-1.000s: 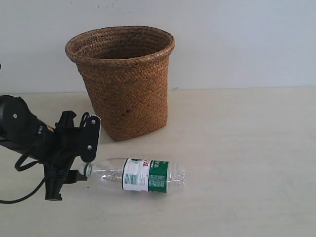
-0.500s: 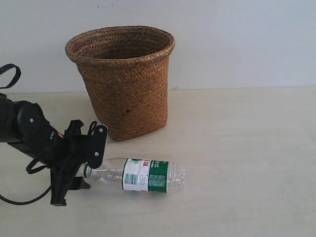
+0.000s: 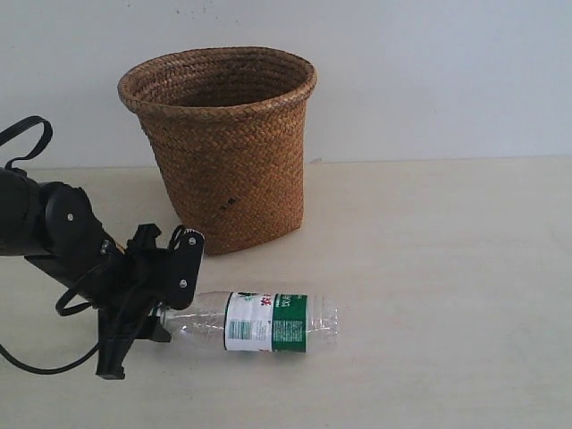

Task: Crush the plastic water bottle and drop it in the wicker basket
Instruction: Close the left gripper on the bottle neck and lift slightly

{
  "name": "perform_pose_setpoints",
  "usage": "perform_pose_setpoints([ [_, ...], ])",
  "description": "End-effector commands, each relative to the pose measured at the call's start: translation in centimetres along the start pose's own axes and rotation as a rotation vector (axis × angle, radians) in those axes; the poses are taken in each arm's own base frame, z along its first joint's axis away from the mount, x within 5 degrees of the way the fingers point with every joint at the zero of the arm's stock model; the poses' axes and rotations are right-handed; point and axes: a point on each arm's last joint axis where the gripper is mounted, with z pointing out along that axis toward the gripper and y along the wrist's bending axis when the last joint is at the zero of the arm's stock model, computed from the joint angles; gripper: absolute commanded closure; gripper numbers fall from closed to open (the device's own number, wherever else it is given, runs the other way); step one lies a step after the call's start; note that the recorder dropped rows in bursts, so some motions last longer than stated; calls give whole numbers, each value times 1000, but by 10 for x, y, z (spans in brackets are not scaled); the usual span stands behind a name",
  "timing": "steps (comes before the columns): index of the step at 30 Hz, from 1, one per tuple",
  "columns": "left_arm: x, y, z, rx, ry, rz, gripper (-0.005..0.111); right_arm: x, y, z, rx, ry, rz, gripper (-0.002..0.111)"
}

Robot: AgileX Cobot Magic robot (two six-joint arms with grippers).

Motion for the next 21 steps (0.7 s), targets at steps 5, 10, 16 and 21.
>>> perform_pose_setpoints([
  [5, -2, -8, 0, 86, 1, -19, 103, -1, 0, 0, 3, -9, -4, 108],
  [10, -2, -13, -1, 135, 8, -55, 103, -1, 0, 0, 3, -9, -4, 108],
  [16, -1, -15, -1, 160, 13, -87, 103, -1, 0, 0, 3, -9, -4, 108],
  [21, -1, -17, -1, 182, 14, -91, 103, -1, 0, 0, 3, -9, -4, 108],
])
